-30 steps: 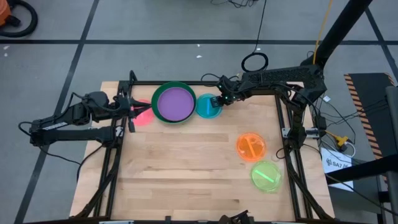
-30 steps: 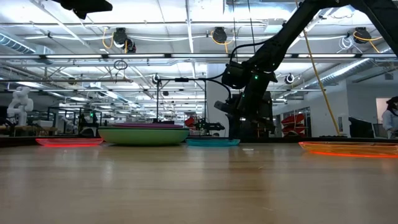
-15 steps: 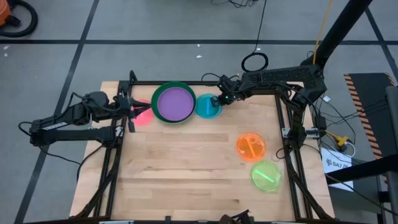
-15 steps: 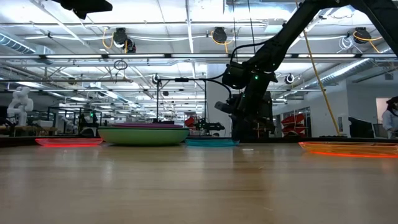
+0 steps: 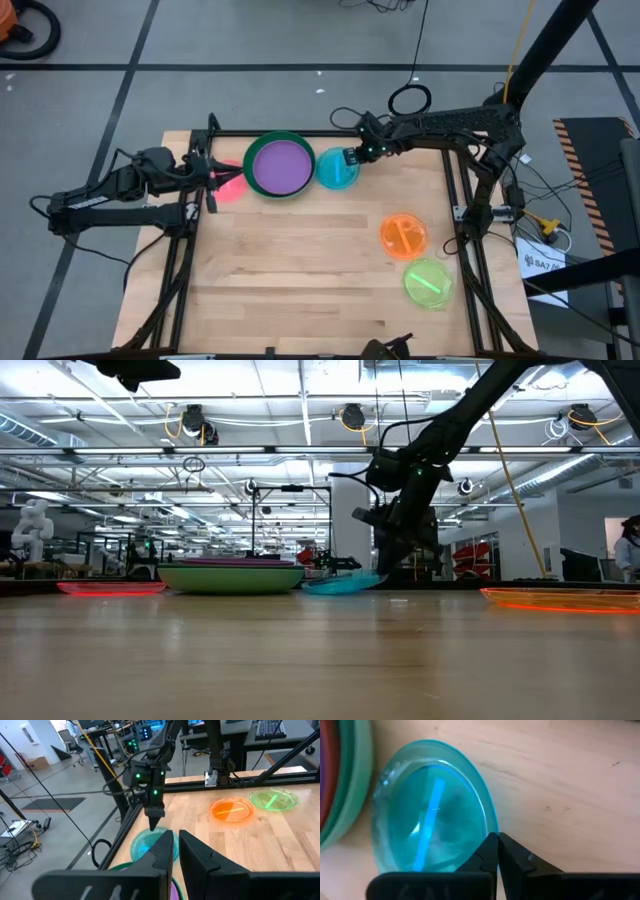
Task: Stack plastic plates
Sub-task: Stack the blue plate on top of the purple plate, then stack the pink plate on top of the blue plate
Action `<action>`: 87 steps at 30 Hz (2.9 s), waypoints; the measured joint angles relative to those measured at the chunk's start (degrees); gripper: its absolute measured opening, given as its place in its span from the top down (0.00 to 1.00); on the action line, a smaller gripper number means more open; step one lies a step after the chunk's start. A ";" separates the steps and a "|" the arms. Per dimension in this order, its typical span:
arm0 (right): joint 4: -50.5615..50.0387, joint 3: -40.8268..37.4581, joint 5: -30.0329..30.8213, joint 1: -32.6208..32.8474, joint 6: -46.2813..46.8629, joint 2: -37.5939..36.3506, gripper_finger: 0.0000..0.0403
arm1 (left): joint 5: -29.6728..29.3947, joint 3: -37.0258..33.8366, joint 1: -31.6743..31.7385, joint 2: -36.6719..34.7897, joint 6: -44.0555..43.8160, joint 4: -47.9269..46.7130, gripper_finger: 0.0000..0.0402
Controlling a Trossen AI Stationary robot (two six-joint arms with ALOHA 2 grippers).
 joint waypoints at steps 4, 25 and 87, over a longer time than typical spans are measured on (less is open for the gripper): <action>-2.35 0.00 -0.01 -0.63 -0.75 -2.70 1.00 | 0.00 0.00 0.00 0.00 -0.25 -0.01 0.91; 7.51 0.04 -1.51 1.39 4.38 -11.47 1.00 | 0.00 -0.02 0.04 0.02 -0.13 1.88 0.91; 1.33 35.19 -7.44 8.45 0.29 22.28 0.79 | 0.00 -0.02 0.04 0.07 2.00 3.85 0.91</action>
